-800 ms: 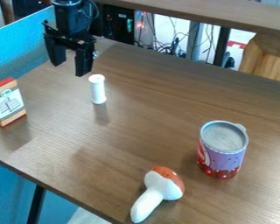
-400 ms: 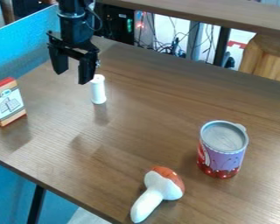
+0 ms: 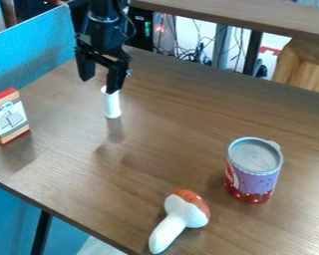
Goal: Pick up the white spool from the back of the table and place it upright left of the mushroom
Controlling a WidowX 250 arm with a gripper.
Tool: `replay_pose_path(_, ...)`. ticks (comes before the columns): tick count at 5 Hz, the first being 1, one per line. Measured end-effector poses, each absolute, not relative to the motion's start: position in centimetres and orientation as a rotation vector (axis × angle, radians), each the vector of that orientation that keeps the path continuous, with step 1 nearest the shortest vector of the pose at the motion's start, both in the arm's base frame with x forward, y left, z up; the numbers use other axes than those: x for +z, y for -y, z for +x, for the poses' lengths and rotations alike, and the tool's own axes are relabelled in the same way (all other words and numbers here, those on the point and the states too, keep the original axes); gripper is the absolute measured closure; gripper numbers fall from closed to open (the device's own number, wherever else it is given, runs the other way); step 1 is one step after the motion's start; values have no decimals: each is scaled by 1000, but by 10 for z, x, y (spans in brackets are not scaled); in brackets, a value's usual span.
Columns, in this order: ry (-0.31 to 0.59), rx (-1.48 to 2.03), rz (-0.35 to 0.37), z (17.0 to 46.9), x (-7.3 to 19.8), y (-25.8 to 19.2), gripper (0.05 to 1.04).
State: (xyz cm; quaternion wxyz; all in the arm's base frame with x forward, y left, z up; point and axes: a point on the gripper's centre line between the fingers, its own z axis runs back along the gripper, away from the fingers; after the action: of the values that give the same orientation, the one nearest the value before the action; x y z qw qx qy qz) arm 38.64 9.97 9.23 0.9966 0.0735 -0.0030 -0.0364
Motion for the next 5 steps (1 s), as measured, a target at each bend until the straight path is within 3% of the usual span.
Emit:
replay_pose_path(4,-58,-75,175,407,69,-108,82)
replay_pose_path(5,-62,-71,175,406,67,-108,122)
